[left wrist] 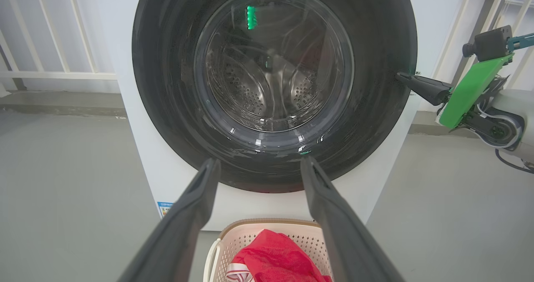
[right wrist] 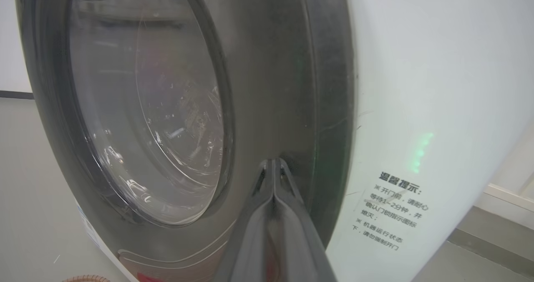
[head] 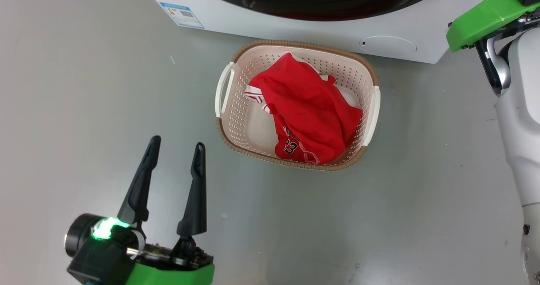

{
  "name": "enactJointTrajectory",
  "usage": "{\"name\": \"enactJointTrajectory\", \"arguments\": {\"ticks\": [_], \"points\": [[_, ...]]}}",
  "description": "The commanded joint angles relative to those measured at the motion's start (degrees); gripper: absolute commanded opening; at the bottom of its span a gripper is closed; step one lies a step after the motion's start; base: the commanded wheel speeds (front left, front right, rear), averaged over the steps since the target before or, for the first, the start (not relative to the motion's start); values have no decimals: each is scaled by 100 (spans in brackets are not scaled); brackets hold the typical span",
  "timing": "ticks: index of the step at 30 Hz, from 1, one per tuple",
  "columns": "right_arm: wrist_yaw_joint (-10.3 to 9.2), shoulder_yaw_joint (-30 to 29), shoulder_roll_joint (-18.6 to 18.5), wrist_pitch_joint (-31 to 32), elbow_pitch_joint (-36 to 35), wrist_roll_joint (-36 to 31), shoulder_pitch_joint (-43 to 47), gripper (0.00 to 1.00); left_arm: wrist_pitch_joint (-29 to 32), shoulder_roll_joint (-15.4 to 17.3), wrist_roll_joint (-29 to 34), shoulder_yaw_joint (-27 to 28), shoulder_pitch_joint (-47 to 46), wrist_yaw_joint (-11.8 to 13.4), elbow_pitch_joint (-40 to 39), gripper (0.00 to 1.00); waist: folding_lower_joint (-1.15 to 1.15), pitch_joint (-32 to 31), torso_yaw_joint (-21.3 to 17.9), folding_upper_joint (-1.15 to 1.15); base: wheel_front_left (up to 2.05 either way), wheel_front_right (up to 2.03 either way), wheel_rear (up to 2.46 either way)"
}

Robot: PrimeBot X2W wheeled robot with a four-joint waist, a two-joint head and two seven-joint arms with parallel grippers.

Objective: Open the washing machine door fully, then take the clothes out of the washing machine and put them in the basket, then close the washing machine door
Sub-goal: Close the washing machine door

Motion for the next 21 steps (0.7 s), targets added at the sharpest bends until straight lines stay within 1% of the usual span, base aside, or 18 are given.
{"name": "enactJointTrajectory", "arguments": {"ticks": [1,9,10,11,13,14,15,16,17,18,19,20,21], "points": [[-56,-65,23,21,-81,-45,-220,0,-27,49,-22,160,-70,-20,-106,100,0,-5,-11,0,0,0,0],[-56,27,215,21,-256,48,84,0,-27,49,-64,204,-62,-11,-102,100,0,-142,-130,0,0,0,0],[-56,48,249,21,-303,83,152,2,-27,49,-58,212,-55,-13,-94,100,0,-171,-156,0,0,0,0],[-56,73,284,21,-351,122,222,13,-27,49,-36,219,-48,-19,-84,100,0,-198,-183,0,0,0,0],[-56,119,342,21,-453,184,372,24,-27,49,-29,242,-42,-19,-93,100,0,-258,-246,0,0,0,0],[-56,149,373,21,-505,216,449,32,-27,49,-42,253,-34,-16,-94,100,0,-283,-283,0,0,0,0],[-56,184,399,21,-559,243,520,43,-27,49,-74,267,-33,-21,-108,100,0,-304,-322,0,0,0,0],[-56,223,426,21,-614,274,591,48,-27,49,-100,282,-27,-23,-111,100,0,-328,-362,0,0,0,0],[-56,267,452,21,-672,303,663,61,-27,49,-139,306,-21,-9,-111,100,0,-349,-407,0,0,0,0],[-56,267,452,21,-672,303,663,61,-27,49,-139,306,-21,-9,-111,100,0,-349,-407,0,0,0,0],[-56,374,499,21,-810,356,818,88,-27,49,-247,345,-16,10,-122,100,0,-402,-506,0,0,0,0],[-56,374,499,21,-810,356,818,88,-27,49,-247,345,-16,10,-122,100,0,-402,-506,0,0,0,0],[-56,421,520,21,-886,383,910,97,-27,49,-285,366,-20,26,-136,100,0,-434,-558,0,0,0,0]]}}
